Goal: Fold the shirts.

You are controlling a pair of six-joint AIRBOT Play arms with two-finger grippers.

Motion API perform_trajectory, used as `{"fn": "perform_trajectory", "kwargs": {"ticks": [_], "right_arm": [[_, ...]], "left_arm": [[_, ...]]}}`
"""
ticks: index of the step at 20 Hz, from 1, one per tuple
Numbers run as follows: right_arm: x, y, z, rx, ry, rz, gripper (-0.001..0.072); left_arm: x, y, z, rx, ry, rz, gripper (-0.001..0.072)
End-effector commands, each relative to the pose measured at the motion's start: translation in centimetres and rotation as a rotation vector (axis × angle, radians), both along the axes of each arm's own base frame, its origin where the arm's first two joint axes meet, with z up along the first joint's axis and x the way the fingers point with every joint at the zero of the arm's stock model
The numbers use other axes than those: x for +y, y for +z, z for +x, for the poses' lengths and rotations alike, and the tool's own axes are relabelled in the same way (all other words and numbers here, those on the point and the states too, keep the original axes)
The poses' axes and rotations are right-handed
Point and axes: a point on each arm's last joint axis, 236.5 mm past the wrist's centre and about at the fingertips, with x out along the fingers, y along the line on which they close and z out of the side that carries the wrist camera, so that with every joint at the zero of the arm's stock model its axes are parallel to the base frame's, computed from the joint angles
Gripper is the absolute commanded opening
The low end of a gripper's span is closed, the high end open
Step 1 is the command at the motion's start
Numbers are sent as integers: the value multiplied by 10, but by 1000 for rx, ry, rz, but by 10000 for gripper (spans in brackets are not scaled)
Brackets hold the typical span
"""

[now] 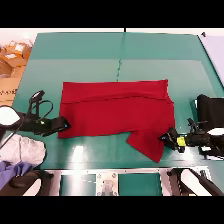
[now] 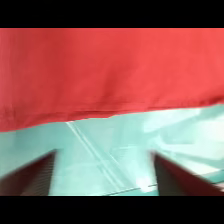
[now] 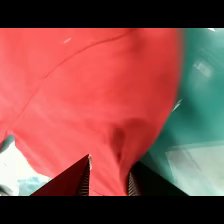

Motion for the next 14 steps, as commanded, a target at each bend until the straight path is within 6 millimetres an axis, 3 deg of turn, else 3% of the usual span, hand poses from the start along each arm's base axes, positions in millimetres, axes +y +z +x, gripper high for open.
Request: {"fn": "perform_trajectory", "kwargs": {"ticks": [1,5,11,14], "right_arm": [[-3,-12,7,-32,48,-60,313],[-8,-9,16,-68,64,-80,312],[-10,-9,21,-83,50,-87,312],[-11,-9,22,-85,48,-89,313]], "left_arm": [[0,-21,-12,83,111,-28,692],[-15,-59,-24,152,260,-136,692],[-17,-92,1,38,510,-235,692],[-16,-90,23,-69,611,-260,691]]}}
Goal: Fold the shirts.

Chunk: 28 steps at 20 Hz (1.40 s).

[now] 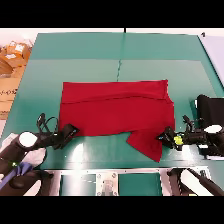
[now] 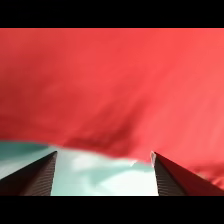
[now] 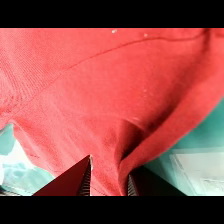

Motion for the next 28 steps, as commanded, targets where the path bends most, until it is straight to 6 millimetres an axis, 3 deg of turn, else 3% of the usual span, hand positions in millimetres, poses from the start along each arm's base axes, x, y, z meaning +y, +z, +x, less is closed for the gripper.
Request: {"fn": "perform_trajectory", "kwargs": {"ticks": [1,3,5,6,7,10,16,19,22,28], "right_arm": [[-18,-8,19,-65,-47,-82,312],[-18,-8,19,-67,-48,-84,313],[-18,-8,19,-66,-48,-83,312],[-18,-8,19,-64,-46,-82,306],[-17,-8,18,-61,-43,-77,247],[-14,1,17,-52,-17,-53,22],[-11,24,18,-41,52,-13,20],[-17,24,1,20,75,-49,21],[-24,37,-2,-16,74,-114,21],[-20,69,-4,-48,112,-125,21]], "left_arm": [[12,2,35,-144,181,7,691],[16,-2,42,-155,218,19,687],[14,-15,34,-103,192,35,271],[13,-18,30,-88,172,40,122],[10,-19,26,-77,156,39,29],[-1,-14,20,-60,73,36,27],[-10,7,17,-81,-178,124,27],[16,13,10,-12,-266,223,27],[44,25,6,34,-349,329,27],[47,41,-9,92,-459,352,27]]}}
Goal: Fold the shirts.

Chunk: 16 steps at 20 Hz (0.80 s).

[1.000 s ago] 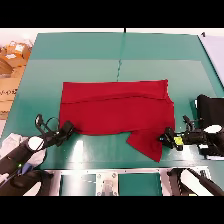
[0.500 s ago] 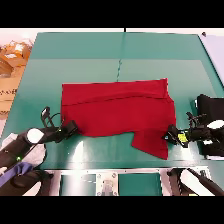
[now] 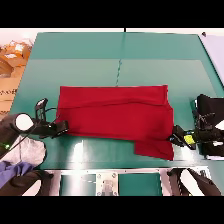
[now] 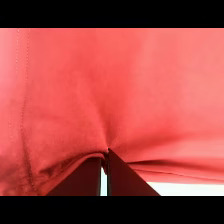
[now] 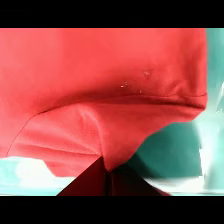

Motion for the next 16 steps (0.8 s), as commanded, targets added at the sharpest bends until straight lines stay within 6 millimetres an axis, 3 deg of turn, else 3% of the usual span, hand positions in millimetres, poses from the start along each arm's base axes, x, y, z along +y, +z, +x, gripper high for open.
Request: {"fn": "perform_trajectory", "kwargs": {"ticks": [1,4,6,10,13,16], "right_arm": [[4,17,-1,-4,31,2,21],[6,45,31,-119,5,26,21],[-4,66,59,-211,-14,-2,21],[-16,88,115,-319,-58,21,21],[-11,87,167,-393,-69,93,21],[-4,65,222,-428,-50,101,21]], "left_arm": [[6,11,-10,45,-65,36,27],[4,36,24,-87,-64,32,27],[2,55,53,-186,-45,25,27],[-5,56,97,-211,-79,28,27],[-8,45,140,-213,-75,35,27],[-11,30,178,-205,-74,41,27]]}}
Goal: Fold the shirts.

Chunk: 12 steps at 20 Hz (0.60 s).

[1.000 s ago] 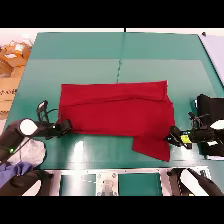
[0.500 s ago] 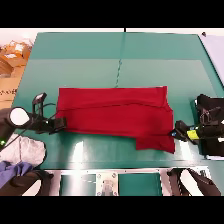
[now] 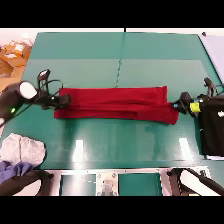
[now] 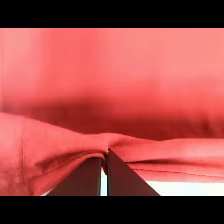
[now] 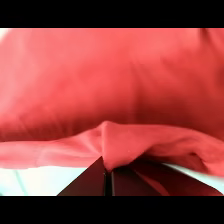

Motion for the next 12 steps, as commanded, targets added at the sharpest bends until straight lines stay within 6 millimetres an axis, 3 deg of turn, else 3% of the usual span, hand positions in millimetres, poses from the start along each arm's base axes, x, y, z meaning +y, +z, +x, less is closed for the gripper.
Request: {"fn": "perform_trajectory", "kwargs": {"ticks": [1,4,5,6,7,8,10,12], "right_arm": [[6,-20,73,-90,-1,8,21],[11,-49,118,-97,10,-10,29],[12,-60,130,-94,14,-16,89],[11,-67,141,-107,28,-30,150],[7,-70,153,-129,40,-48,200],[-1,-68,163,-145,29,-52,267],[-26,-50,177,-186,13,-71,485],[-54,-38,168,-193,67,-102,513]], "left_arm": [[-5,-18,48,-6,-1,4,27],[-7,-40,80,-8,4,11,29],[-7,-48,87,-7,8,13,107],[-5,-54,92,-10,11,19,453],[0,-57,98,-29,11,44,702],[9,-54,107,-66,32,70,700],[31,-38,123,-103,79,92,701],[55,-22,126,-78,115,90,701]]}}
